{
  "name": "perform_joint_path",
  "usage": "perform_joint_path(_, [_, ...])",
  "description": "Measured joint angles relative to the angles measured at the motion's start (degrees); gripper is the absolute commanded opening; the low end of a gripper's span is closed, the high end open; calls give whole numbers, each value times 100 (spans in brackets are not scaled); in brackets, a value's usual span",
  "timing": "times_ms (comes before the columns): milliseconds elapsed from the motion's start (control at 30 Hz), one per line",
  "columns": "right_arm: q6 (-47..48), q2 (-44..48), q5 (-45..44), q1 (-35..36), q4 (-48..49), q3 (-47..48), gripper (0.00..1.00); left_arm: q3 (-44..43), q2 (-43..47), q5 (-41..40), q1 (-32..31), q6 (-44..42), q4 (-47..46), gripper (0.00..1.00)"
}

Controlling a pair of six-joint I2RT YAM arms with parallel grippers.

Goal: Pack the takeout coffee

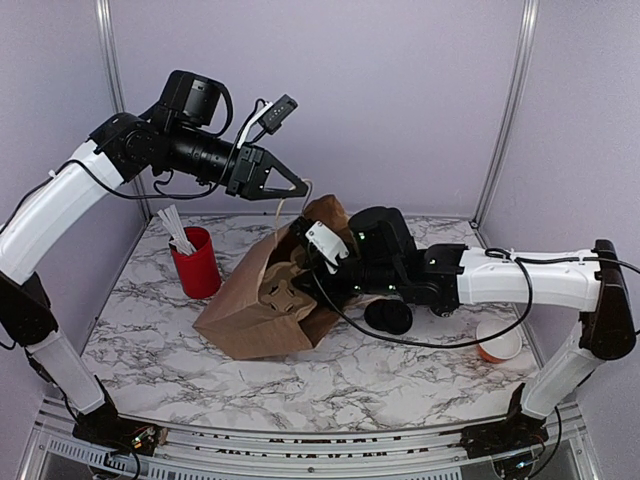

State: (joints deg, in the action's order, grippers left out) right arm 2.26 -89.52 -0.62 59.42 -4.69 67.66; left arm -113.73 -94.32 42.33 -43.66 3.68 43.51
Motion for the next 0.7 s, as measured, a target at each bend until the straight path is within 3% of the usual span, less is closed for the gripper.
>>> perform_joint_path(100, [63,-52,-26,0,-420,348,39,48,20,203,129,269,-337,0])
perform_joint_path(200, [120,-76,-90,0,-1038,994,39,483,181,444,323,940,-1259,0])
perform_joint_path(467, [197,-79,-240,0,-2334,2107,40,2173,225,728,428,3947,-5082,0])
perform_joint_path(700, [229,-286,-466,0,-3084,2422,39,2892,203,577,664,5252,-6448,0])
